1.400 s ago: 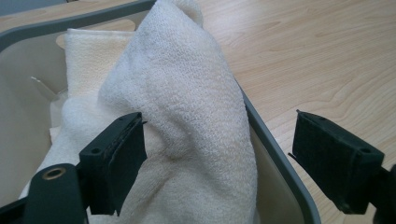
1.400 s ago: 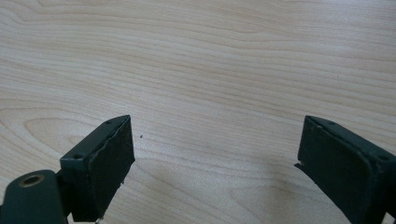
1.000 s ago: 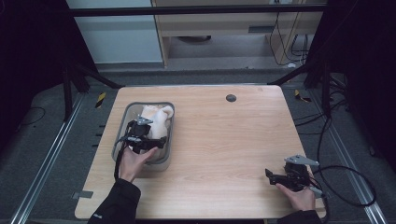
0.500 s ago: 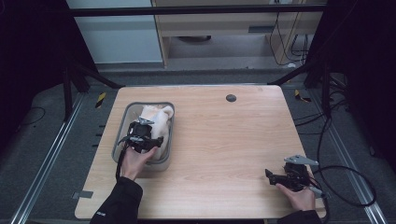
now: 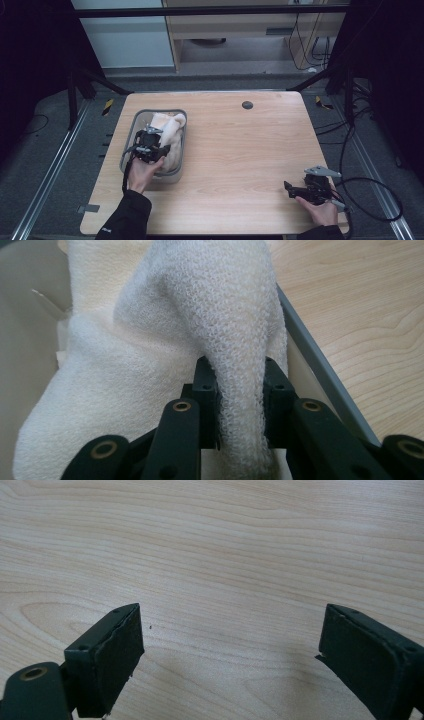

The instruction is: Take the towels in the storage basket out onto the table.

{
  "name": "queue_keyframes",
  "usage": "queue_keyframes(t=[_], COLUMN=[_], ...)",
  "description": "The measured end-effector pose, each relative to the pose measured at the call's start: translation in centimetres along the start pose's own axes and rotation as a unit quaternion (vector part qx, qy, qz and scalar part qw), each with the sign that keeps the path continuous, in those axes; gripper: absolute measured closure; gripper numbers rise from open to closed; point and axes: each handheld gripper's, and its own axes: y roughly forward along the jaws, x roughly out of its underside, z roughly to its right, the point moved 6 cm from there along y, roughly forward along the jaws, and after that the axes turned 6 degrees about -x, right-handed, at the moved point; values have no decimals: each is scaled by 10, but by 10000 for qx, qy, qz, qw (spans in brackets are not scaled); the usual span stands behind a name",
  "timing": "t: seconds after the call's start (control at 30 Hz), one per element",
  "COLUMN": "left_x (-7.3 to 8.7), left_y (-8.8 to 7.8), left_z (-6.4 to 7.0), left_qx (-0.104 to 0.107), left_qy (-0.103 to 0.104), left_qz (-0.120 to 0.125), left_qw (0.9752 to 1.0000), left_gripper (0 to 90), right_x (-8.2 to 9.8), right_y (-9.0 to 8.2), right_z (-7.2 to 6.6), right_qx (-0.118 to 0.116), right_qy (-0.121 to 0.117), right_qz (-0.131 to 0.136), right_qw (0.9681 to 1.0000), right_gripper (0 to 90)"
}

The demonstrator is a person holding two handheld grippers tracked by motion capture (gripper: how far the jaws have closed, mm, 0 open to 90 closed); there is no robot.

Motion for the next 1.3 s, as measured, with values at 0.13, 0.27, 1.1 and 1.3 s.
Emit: queue_keyframes(t=[0.13,0.27,1.1,1.3], left_x=[-3,-7,-45,-55], left_y=[-8,-18,-106,-124], left_z=[-4,-10,-41,-45], left_qx=[-5,18,5,-11], left_qy=[-11,-120,-457,-479], left_qz=[103,273,1310,1488], left_qw=[9999,9996,9903,9877], left_gripper=[747,753,764,765], right_x=[0,0,0,0], right_y=[0,0,0,0], right_z=[0,0,0,0], right_qx=[3,2,8,14], right_qy=[3,6,11,2], right_qz=[-2,1,-7,-4], right_qw=[10000,10000,10000,10000], right_gripper=[106,106,103,103])
